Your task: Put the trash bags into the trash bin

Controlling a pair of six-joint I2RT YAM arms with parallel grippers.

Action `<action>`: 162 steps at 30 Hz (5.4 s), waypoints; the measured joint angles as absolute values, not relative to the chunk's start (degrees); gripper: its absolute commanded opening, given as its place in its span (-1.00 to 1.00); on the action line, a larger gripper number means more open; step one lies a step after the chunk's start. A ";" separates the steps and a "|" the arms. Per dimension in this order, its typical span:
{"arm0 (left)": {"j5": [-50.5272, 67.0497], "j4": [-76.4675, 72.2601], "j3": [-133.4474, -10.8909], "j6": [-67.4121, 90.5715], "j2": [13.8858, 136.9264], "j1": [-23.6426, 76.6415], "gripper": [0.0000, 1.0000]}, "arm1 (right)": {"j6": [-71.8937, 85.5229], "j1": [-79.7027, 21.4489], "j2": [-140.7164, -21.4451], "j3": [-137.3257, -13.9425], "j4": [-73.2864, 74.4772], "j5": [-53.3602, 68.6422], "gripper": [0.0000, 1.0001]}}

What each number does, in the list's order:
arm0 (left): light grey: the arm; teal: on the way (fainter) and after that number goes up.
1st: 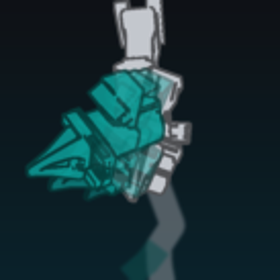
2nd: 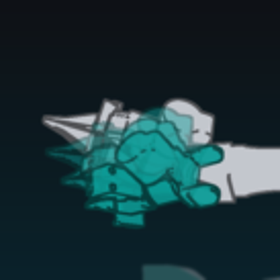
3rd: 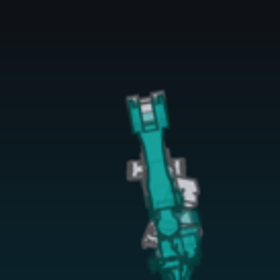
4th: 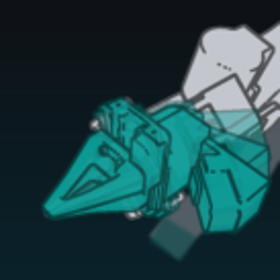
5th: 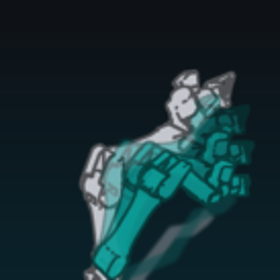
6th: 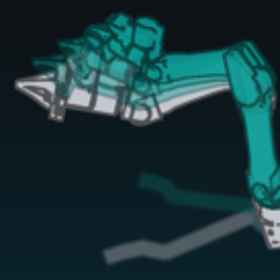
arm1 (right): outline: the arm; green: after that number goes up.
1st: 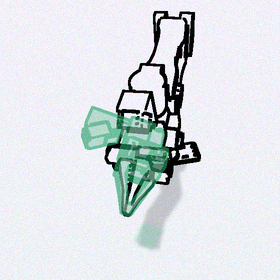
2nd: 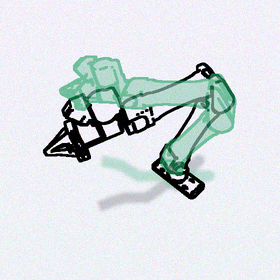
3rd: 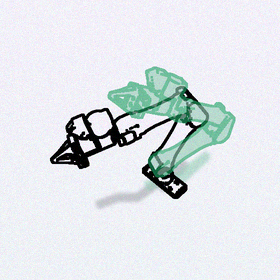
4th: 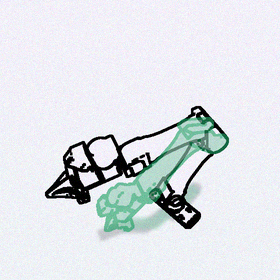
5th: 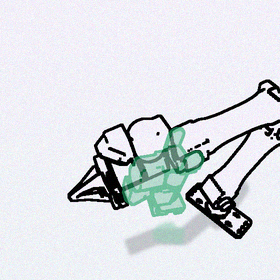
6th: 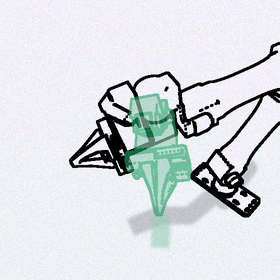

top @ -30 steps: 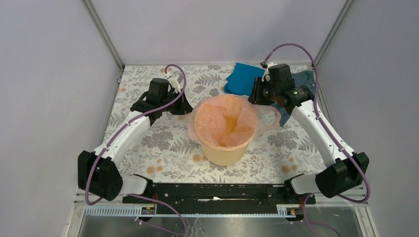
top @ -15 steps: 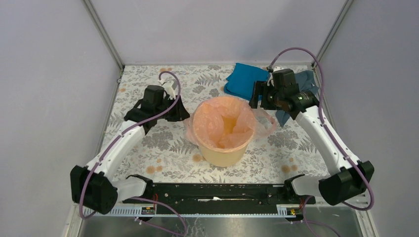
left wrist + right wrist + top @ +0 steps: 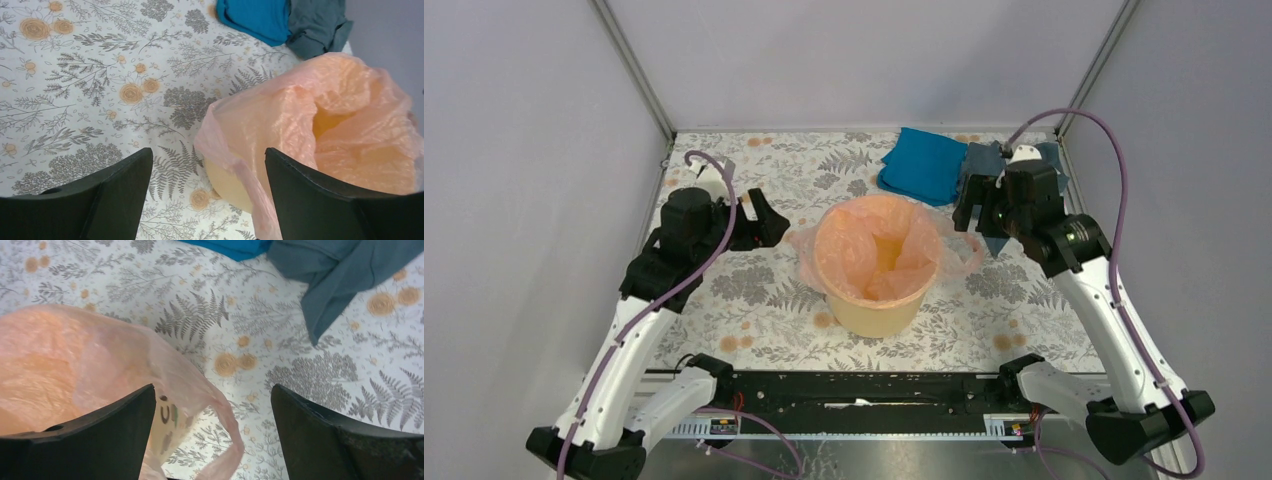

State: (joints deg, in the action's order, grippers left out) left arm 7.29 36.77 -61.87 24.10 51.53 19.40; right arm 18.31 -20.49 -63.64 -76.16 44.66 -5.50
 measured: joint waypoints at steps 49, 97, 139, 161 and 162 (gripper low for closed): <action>18.17 37.80 -52.01 32.99 41.08 19.35 0.90 | 27.16 -20.49 -50.68 -40.93 24.86 -0.36 -0.93; 17.67 5.23 -21.98 47.05 60.45 29.80 -1.00 | 33.34 -20.51 -65.95 -27.81 11.05 11.11 0.25; 16.73 5.23 -20.08 47.51 54.50 30.00 -1.00 | 28.32 -53.25 -91.53 -67.20 15.62 -6.92 0.03; 16.01 7.46 -20.10 47.37 53.58 30.00 -1.00 | 24.91 -53.30 -85.17 -71.00 38.09 -34.39 -0.05; 15.99 7.55 -20.10 47.37 53.58 30.00 -1.00 | 24.88 -53.32 -85.84 -71.00 38.28 -34.24 -0.03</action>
State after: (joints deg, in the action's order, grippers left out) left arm 15.99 7.55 -20.10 47.37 53.58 30.00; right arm 24.88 -53.32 -85.84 -71.00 38.28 -34.24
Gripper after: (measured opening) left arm 0.006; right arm 0.461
